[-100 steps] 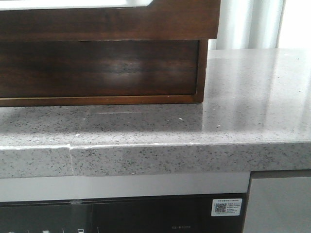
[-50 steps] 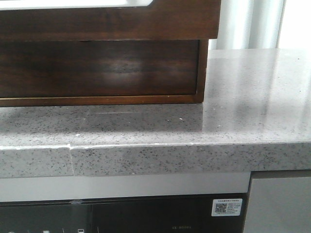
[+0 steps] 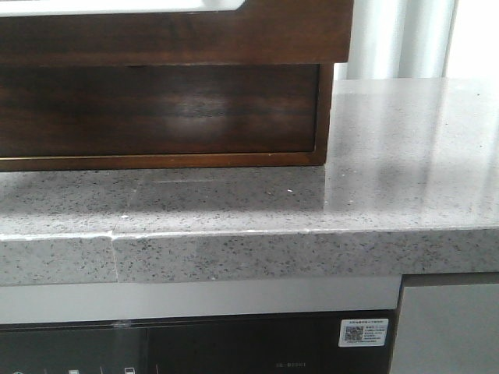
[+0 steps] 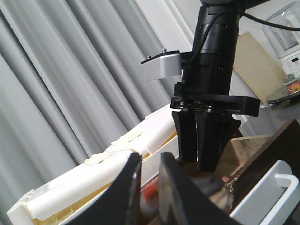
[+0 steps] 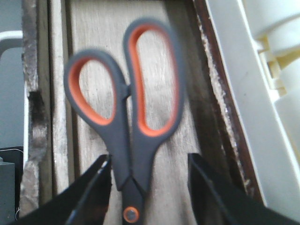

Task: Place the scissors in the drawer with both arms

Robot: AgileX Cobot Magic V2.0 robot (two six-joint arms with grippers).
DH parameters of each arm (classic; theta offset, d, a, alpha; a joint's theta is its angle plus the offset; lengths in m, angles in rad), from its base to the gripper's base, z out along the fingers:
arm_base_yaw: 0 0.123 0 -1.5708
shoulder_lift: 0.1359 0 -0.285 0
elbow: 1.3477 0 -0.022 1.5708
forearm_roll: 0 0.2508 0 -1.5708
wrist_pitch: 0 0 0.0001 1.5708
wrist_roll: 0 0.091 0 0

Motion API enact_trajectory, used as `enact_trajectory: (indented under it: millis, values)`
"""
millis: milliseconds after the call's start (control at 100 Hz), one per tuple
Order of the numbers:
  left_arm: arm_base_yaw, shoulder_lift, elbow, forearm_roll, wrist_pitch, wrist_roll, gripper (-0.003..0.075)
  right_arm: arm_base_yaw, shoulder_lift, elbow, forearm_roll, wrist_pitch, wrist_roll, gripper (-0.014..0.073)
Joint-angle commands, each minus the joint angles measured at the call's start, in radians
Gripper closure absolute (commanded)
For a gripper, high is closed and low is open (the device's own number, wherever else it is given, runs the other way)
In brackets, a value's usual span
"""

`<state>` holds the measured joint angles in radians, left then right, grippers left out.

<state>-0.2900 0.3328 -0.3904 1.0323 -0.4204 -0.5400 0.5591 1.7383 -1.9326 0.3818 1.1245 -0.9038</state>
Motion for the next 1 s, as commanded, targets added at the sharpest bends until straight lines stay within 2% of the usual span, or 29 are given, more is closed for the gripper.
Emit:
enact_trajectory:
  millis: [0, 170, 220, 270, 390, 410, 580, 700, 800, 990]
  values:
    - [-0.002, 0.009, -0.028, -0.042, -0.030, -0.015, 0.0674, -0.001, -0.043, -0.029, 0.024, -0.064, -0.012, 0.0226]
    - [-0.002, 0.009, -0.028, -0.042, -0.030, -0.015, 0.0674, -0.001, -0.049, -0.029, 0.024, -0.079, -0.002, 0.0233]
    - [-0.002, 0.009, -0.028, -0.042, -0.030, -0.015, 0.0674, -0.001, -0.057, -0.029, 0.024, -0.079, 0.021, 0.0267]
    - [-0.002, 0.009, -0.028, -0.042, -0.030, -0.015, 0.0674, -0.001, -0.068, -0.029, 0.024, -0.079, 0.046, 0.0354]
    - [-0.002, 0.009, -0.028, -0.042, -0.030, -0.015, 0.0674, -0.003, -0.109, -0.029, 0.024, -0.072, 0.057, 0.0692]
    - [-0.002, 0.009, -0.028, -0.042, -0.030, -0.015, 0.0674, -0.003, -0.117, -0.029, 0.024, -0.072, 0.059, 0.0720]
    - [-0.002, 0.009, -0.028, -0.087, -0.026, -0.016, 0.0676, -0.003, -0.200, -0.029, 0.038, -0.082, 0.117, 0.0708]
    - [-0.002, 0.007, -0.028, -0.140, -0.005, -0.016, 0.0704, -0.003, -0.269, -0.029, 0.074, -0.082, 0.120, 0.0708]
    - [-0.002, -0.012, -0.028, -0.162, 0.055, -0.016, 0.0717, -0.003, -0.336, -0.016, 0.088, -0.113, 0.120, 0.0697]
    - [-0.002, -0.072, -0.028, -0.351, 0.215, -0.016, 0.0717, -0.003, -0.489, 0.116, 0.088, -0.257, 0.166, 0.0696]
